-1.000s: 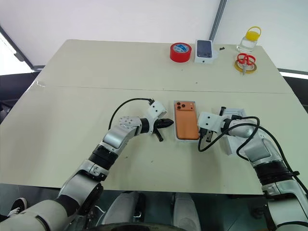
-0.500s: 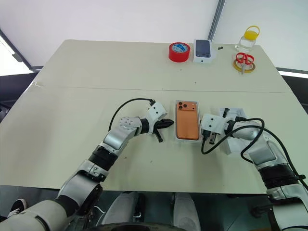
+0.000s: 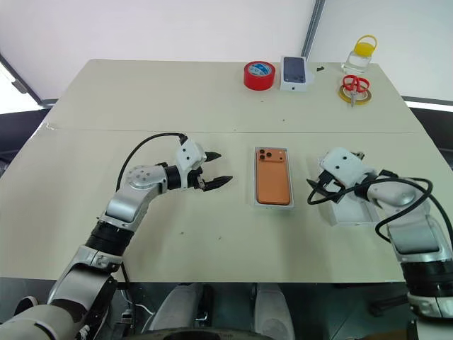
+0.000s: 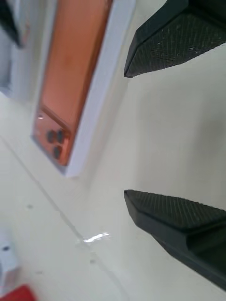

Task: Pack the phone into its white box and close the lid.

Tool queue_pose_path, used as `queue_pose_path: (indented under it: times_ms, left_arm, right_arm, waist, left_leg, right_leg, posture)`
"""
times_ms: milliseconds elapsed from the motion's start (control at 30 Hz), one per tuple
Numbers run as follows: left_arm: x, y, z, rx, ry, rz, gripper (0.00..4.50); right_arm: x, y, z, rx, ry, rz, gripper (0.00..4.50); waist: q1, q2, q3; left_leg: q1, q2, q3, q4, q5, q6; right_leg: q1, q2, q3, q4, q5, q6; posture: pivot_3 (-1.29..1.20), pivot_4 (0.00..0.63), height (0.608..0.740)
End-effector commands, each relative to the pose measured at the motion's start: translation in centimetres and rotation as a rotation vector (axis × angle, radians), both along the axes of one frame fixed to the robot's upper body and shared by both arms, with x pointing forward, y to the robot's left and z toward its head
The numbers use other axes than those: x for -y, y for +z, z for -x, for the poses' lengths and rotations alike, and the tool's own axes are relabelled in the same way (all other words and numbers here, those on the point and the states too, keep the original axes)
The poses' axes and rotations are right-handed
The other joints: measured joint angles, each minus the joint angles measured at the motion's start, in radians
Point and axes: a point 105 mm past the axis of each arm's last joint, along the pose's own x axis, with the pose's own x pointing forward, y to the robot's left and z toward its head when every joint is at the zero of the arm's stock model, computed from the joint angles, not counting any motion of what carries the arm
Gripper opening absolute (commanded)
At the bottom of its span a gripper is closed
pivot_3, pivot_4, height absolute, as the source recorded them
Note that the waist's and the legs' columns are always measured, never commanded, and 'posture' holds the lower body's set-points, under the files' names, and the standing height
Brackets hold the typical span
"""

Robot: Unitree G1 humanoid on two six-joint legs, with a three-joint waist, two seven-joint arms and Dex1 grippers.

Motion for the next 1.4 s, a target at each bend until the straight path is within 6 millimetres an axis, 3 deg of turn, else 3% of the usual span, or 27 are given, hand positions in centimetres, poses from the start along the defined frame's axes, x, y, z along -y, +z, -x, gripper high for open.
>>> queue_pose_path:
  times_ms: [33,233,367,600,767,867,1100,1300,1400]
  left_arm:
    - [-1.2,2.6,0.8,0.146,-0.022,0.083,3.73]
    - [-3.6,2.2,3.6,0.184,-0.144,0.076,3.73]
    - [-4.1,1.8,4.2,0.205,-0.172,0.023,3.73]
    - [-5.1,2.7,6.0,0.281,-0.248,-0.013,3.73]
    - [-6.3,2.7,6.1,0.292,-0.246,-0.045,3.73]
    - [-6.3,2.6,6.4,0.29,-0.248,-0.049,3.73]
    - [-5.8,2.4,6.8,0.289,-0.21,-0.018,3.73]
    - [-5.7,2.6,6.3,0.283,-0.172,-0.003,3.73]
    - [-5.6,2.6,6.2,0.281,-0.175,-0.006,3.73]
  right_arm:
    - [0.4,0.7,1.0,-0.041,-0.108,-0.108,4.37]
    - [-0.7,0.1,3.4,-0.253,-0.171,-0.223,4.37]
    - [0.4,0.0,3.0,-0.311,-0.291,-0.283,4.37]
    - [-1.8,0.5,2.4,-0.443,-0.322,-0.399,4.37]
    - [-1.6,0.0,2.2,-0.506,-0.362,-0.407,4.37]
    - [-1.6,-0.5,2.2,-0.527,-0.345,-0.37,3.55]
    - [-0.1,-1.7,1.9,-0.541,-0.41,-0.352,0.03]
    - [0.3,-2.2,1.4,-0.548,-0.482,-0.412,0.03]
    - [-0.6,-1.2,0.8,-0.516,-0.457,-0.461,0.03]
  waist:
    - [-0.002,0.0,0.0]
    - [-0.003,0.002,-0.001]
    - [-0.002,0.002,-0.001]
    - [-0.004,0.003,0.0]
    - [-0.002,0.003,0.0]
    - [-0.004,0.003,0.0]
    - [-0.004,0.003,-0.001]
    - [-0.005,0.0,-0.002]
    - [-0.007,-0.001,-0.003]
  left_leg:
    - [0.0,0.0,0.0,0.0,0.0,0.0]
    - [0.0,0.002,0.0,0.0,0.0,0.0]
    - [0.0,0.001,0.0,0.0,0.0,0.0]
    - [-0.001,0.002,0.0,-0.001,0.0,0.0]
    - [-0.001,0.002,0.0,-0.001,0.0,0.0]
    - [-0.001,0.001,0.001,-0.001,-0.001,0.001]
    - [-0.001,0.002,0.001,-0.001,-0.001,0.001]
    - [0.001,0.002,0.001,0.0,-0.001,0.001]
    - [0.001,0.002,0.001,0.0,-0.001,0.001]
  right_leg:
    - [0.0,0.0,0.0,0.0,0.0,0.0]
    - [-0.001,0.0,0.0,0.001,0.0,-0.001]
    - [-0.001,0.0,0.0,0.0,0.0,-0.001]
    - [-0.003,0.001,0.0,0.0,0.0,-0.001]
    - [-0.002,0.001,0.0,0.0,0.0,-0.001]
    - [-0.002,0.001,0.0,0.0,0.0,-0.001]
    - [-0.002,0.001,0.0,0.0,0.0,0.0]
    - [-0.001,0.002,0.0,0.0,0.0,0.0]
    - [0.0,0.002,0.0,0.0,0.0,0.0]
  posture:
    - [0.0,0.15,0.74]
    - [0.0,0.15,0.74]
    - [0.0,0.15,0.74]
    - [0.0,0.15,0.74]
    - [0.0,0.15,0.74]
    - [0.0,0.15,0.74]
    - [0.0,0.15,0.74]
    - [0.0,0.15,0.74]
    - [0.0,0.15,0.74]
